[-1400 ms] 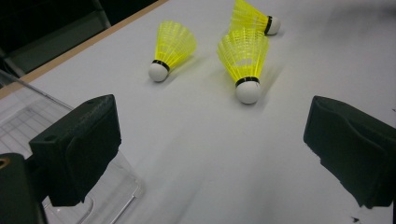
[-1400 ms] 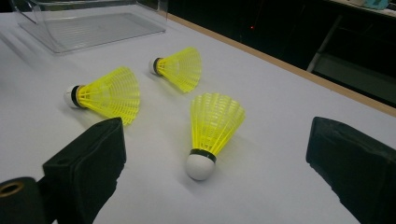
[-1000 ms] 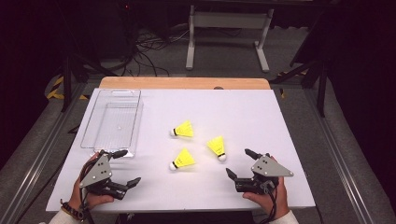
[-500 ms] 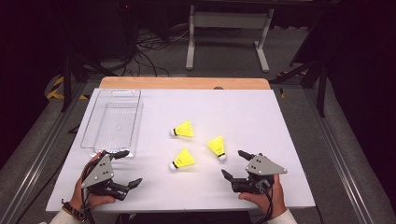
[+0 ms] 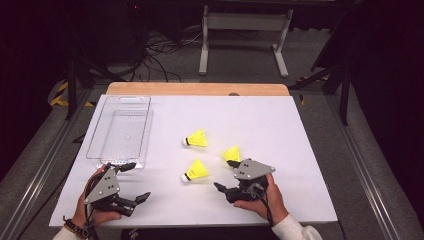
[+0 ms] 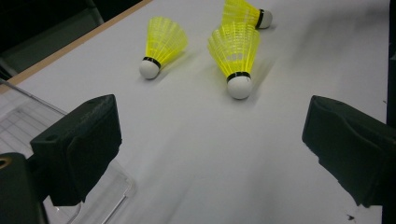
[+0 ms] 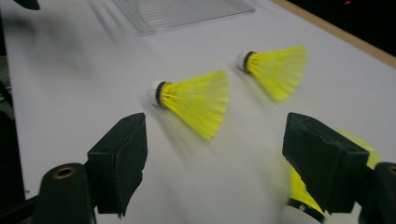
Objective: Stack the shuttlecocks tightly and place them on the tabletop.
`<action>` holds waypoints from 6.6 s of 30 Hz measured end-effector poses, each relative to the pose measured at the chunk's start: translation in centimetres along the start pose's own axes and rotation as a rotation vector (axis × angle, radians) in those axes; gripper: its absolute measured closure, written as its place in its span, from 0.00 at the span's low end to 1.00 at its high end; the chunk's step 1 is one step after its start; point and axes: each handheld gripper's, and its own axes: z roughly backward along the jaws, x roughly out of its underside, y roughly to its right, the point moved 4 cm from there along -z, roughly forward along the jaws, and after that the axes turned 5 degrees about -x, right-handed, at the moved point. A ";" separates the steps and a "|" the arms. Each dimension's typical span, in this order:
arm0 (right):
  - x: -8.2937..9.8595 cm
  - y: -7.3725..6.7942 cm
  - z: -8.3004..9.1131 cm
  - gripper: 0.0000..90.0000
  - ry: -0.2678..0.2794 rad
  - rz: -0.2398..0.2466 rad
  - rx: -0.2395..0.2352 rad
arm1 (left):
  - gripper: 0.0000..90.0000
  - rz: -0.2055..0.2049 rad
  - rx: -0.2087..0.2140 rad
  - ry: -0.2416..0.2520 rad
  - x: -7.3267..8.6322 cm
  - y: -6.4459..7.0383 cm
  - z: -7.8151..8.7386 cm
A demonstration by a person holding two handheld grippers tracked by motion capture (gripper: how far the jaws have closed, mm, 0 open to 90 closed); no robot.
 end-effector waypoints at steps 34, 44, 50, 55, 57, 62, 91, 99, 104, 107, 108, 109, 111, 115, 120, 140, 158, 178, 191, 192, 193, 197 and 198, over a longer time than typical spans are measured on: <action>0.1 -1.1 -7.4 0.94 -0.131 -0.011 -0.268 | 0.06 -0.011 0.004 0.014 -0.1 0.1 0.4; -0.6 -1.3 -8.5 0.99 -0.096 -0.015 -0.208 | 0.06 -0.005 -0.001 0.025 -0.2 0.0 0.5; -1.7 -0.8 -9.5 0.99 -0.041 -0.061 -0.168 | 0.06 -0.005 0.002 0.025 -0.2 0.0 0.6; -2.2 -1.1 -10.7 0.99 -0.019 -0.086 -0.162 | 0.06 -0.005 0.004 0.023 -0.2 0.0 0.6; -2.2 -1.5 -11.3 0.99 -0.027 -0.088 -0.157 | 0.06 -0.006 0.007 0.024 -0.2 0.1 0.6; -1.7 -2.0 -12.1 0.96 -0.066 -0.085 -0.163 | 0.06 -0.006 0.009 0.024 -0.2 0.1 0.6; -2.5 -2.0 -8.9 0.51 -0.058 -0.030 -0.130 | 0.06 -0.009 0.010 0.027 -0.2 0.1 0.8; -2.7 -1.5 -7.5 0.45 -0.053 -0.004 -0.094 | 0.06 -0.011 0.007 0.030 -0.2 0.1 0.9; -3.0 -0.9 -6.3 0.47 -0.038 0.000 -0.072 | 0.06 -0.010 0.007 0.030 -0.2 0.0 0.9; -3.0 -0.6 -5.8 0.48 -0.040 0.006 -0.060 | 0.06 -0.010 0.005 0.031 -0.2 0.1 0.9; -3.1 -0.6 -5.7 0.49 -0.038 0.007 -0.060 | 0.06 -0.009 0.003 0.033 -0.2 0.1 0.9; -3.1 -0.5 -5.5 0.50 -0.035 0.007 -0.059 | 0.06 -0.009 0.002 0.034 -0.2 0.1 0.9; -3.2 -0.4 -5.1 0.52 -0.031 0.012 -0.053 | 0.06 -0.011 0.004 0.032 -0.2 0.0 1.0; -3.3 -0.1 -4.4 0.55 -0.031 0.016 -0.052 | 0.07 -0.011 0.014 0.030 -0.2 0.0 1.0; -3.3 0.5 -3.4 0.54 -0.024 0.020 -0.021 | 0.07 -0.009 0.013 0.029 -0.1 -0.1 1.0; -1.8 1.4 -0.4 0.41 0.001 0.000 0.052 | 0.13 -0.022 0.028 -0.017 -0.1 0.7 -0.5; 1.0 1.8 2.9 0.24 0.002 -0.012 0.110 | 0.14 -0.077 0.136 -0.221 -2.2 1.4 -7.3; 3.4 2.8 4.5 0.23 -0.038 -0.051 0.106 | 0.18 -0.179 0.332 -0.472 -3.5 1.8 -14.4; 3.4 2.9 4.7 0.23 -0.032 -0.049 0.107 | 0.40 -0.237 0.355 -0.443 -3.9 1.7 -13.7; 3.4 2.9 4.7 0.23 -0.032 -0.049 0.106 | 0.41 -0.237 0.355 -0.443 -3.9 1.7 -13.7; 3.4 2.9 4.7 0.23 -0.032 -0.049 0.106 | 0.41 -0.241 0.353 -0.441 -3.9 1.6 -13.7; 3.4 2.9 4.8 0.24 -0.031 -0.049 0.106 | 0.43 -0.248 0.349 -0.435 -4.0 1.7 -13.7; 3.4 2.9 4.8 0.24 -0.031 -0.048 0.107 | 0.44 -0.248 0.347 -0.437 -4.0 1.8 -13.7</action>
